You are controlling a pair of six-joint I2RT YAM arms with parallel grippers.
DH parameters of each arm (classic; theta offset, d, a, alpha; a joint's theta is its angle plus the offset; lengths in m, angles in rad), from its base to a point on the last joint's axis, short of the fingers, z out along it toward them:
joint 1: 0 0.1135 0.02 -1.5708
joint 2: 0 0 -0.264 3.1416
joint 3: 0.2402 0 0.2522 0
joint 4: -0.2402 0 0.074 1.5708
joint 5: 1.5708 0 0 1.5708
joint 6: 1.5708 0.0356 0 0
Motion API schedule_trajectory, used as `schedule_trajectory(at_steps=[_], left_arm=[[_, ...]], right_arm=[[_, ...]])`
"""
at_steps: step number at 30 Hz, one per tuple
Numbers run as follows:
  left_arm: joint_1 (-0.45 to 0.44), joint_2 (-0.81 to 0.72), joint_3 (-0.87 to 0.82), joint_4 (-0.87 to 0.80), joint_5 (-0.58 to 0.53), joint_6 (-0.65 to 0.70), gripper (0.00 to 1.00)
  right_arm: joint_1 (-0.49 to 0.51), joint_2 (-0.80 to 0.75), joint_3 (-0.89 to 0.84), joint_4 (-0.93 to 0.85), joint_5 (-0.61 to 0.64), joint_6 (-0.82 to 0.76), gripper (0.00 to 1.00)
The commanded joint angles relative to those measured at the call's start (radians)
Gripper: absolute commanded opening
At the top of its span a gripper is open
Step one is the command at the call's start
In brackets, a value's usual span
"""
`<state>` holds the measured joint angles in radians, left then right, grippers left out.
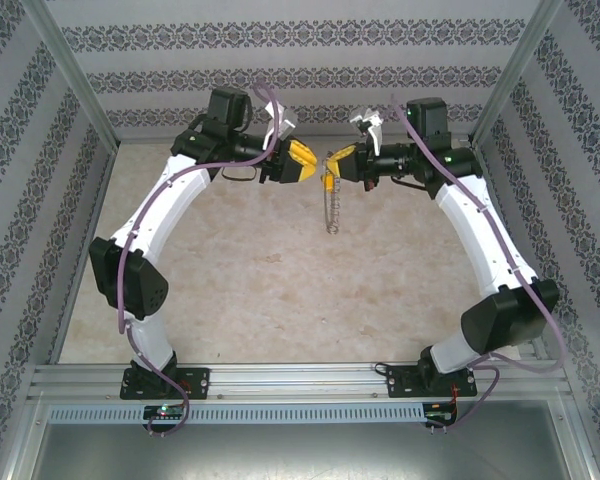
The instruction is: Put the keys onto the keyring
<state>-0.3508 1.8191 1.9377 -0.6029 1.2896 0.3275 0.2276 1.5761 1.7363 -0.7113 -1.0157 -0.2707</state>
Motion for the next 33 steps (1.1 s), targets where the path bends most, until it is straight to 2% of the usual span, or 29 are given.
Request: schedule_trajectory(at_steps=[1,6,11,14,20,33], left_arm=[[0.014,-0.037,0.034,-0.101,-0.039,0.086,0.34],[0.017,-0.028,0.046,-0.174,-0.051,0.139,0.35],[0.017,-0.007,0.062,-0.247,-0.049,0.185,0.35],[0.017,0.003,0.069,-0.282,-0.038,0.207,0.34],[0.017,0.022,0.073,-0.344,0.013,0.247,0.32],[-0.006,0.089,0.097,-0.335,0.067,0.227,0.29]], right_arm=[[0.022,0.053,0.149,-0.256,0.084,-0.155,0.00],[0.062,0.153,0.358,-0.486,0.195,-0.255,0.00],[0.134,0.287,0.593,-0.724,0.356,-0.343,0.00],[0.159,0.354,0.702,-0.816,0.404,-0.365,0.00],[0.186,0.374,0.740,-0.848,0.443,-0.392,0.00],[0.187,0.347,0.720,-0.840,0.399,-0.415,0.00]])
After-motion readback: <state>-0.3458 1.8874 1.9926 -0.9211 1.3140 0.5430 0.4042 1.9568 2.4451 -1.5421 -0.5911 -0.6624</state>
